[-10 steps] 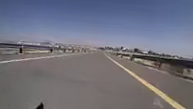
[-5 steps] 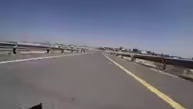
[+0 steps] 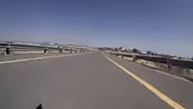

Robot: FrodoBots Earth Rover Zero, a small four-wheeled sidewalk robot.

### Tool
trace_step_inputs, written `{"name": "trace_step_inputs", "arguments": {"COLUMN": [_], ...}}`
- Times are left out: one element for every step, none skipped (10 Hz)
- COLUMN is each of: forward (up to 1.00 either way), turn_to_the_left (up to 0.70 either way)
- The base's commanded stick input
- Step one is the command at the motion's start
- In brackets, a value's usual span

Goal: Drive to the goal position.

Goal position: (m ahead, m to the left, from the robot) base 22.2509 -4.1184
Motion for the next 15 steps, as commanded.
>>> {"name": "trace_step_inputs", "arguments": {"forward": [1.00,1.00,1.00,1.00,1.00,1.00,1.00,1.00,1.00,1.00,1.00,1.00,1.00,1.00,1.00], "turn_to_the_left": [0.00,0.00,0.00,0.00,0.00,0.00,0.00,0.00,0.00,0.00,0.00,0.00,0.00,0.00,0.00]}}
